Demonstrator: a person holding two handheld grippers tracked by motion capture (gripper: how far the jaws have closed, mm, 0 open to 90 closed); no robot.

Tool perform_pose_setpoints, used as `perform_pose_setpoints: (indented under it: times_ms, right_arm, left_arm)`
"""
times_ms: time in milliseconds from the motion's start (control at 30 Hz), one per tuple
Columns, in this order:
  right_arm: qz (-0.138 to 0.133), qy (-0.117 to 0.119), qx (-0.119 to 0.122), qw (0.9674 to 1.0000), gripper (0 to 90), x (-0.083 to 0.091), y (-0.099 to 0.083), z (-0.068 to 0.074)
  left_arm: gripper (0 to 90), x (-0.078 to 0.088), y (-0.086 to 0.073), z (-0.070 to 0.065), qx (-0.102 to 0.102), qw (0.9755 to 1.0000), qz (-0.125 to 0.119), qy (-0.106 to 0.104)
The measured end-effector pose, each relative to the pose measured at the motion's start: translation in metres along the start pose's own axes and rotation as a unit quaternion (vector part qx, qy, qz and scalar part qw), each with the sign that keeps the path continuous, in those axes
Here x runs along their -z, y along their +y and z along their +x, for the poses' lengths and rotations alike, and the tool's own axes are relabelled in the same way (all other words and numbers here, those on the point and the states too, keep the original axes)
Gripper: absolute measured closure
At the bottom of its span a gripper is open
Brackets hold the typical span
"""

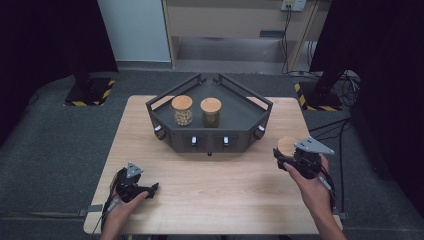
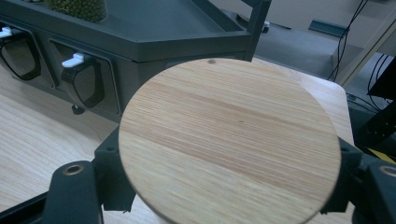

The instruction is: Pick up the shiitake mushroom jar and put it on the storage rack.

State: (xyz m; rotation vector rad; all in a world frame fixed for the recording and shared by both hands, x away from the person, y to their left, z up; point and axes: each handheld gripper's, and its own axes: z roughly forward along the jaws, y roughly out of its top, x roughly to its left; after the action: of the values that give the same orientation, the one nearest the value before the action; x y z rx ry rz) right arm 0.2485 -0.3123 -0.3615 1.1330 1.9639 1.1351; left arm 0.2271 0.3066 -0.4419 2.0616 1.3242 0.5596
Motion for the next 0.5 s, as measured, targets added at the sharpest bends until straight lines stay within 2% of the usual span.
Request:
perform_pose_setpoints:
  times_ms: [500]
  right_arm:
    - [-0.003,0.000,0.002,1.0000,25.5,0.000,0.014,-0.002]
  left_arm:
    - [0.0,0.000,0.000,0.000,0.000,1.0000,0.000,0.000]
